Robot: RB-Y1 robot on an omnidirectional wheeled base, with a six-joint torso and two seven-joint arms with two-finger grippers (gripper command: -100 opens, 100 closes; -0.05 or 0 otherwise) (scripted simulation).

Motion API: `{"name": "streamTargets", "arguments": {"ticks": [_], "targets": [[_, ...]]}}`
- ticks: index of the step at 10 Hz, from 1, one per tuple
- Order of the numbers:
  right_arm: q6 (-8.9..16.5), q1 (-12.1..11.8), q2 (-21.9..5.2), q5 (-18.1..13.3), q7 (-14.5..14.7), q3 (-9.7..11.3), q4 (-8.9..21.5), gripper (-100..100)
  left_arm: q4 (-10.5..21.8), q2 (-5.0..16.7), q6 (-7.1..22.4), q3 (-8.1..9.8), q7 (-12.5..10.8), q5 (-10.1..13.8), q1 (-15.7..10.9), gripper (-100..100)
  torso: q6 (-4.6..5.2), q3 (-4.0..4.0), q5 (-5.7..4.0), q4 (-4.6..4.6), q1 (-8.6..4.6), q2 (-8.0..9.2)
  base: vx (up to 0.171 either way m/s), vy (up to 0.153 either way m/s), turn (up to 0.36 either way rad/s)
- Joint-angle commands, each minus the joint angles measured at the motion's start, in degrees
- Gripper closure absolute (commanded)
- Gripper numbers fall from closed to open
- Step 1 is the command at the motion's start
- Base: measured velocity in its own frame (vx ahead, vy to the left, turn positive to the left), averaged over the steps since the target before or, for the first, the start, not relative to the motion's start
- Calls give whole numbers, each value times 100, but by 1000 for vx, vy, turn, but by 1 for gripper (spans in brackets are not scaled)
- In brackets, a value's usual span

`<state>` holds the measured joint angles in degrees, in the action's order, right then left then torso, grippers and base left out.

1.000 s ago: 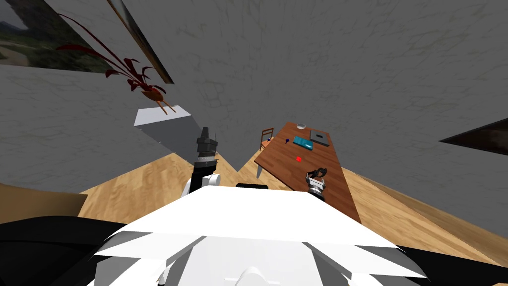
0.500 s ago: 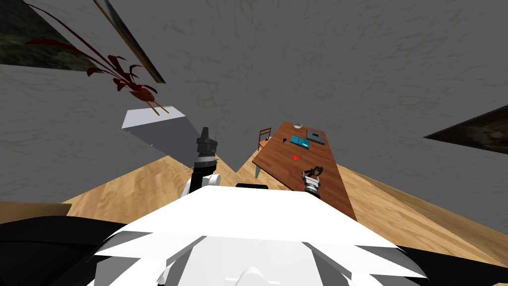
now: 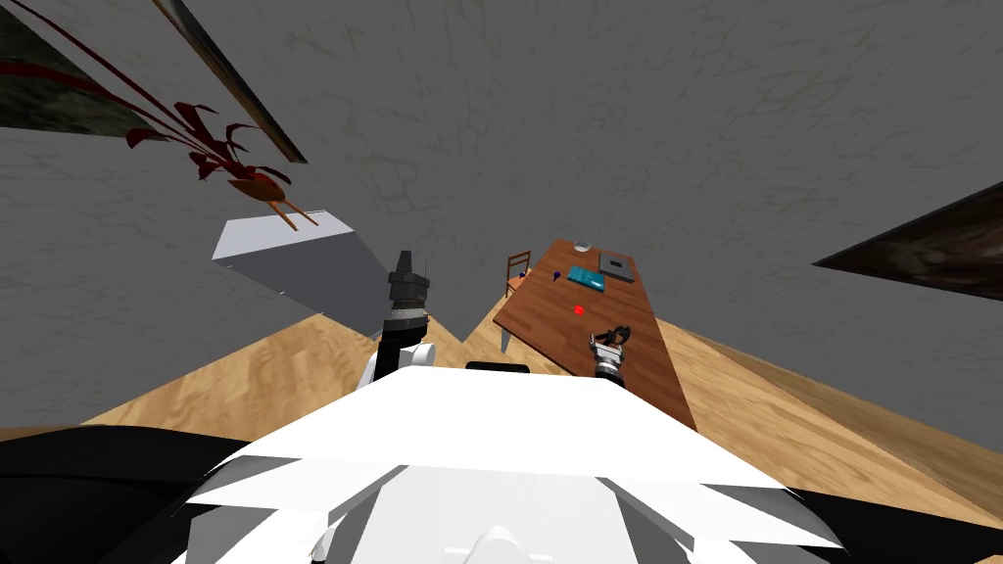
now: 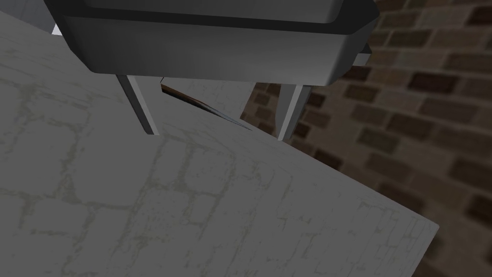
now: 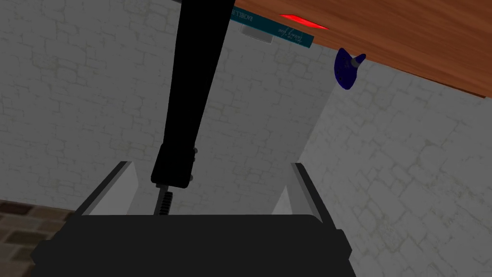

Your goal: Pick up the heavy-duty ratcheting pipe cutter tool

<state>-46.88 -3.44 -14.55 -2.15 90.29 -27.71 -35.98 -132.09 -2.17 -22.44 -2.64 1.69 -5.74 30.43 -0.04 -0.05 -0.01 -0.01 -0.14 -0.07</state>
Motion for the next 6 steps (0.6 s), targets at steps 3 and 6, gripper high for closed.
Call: {"name": "streamTargets", "arguments": {"ticks": [3,6], "targets": [[74,12,275,-611,-138,-178,-329,-100,0,0,0,1,0,0,1,0,3,-2,-1,-1,-7,-3,35,-39,-135],[202,-21,564,-1032,-263,-350,-708,-100,0,0,0,1,0,0,1,0,6,0,0,0,-4,0,29,-30,-129]]}}
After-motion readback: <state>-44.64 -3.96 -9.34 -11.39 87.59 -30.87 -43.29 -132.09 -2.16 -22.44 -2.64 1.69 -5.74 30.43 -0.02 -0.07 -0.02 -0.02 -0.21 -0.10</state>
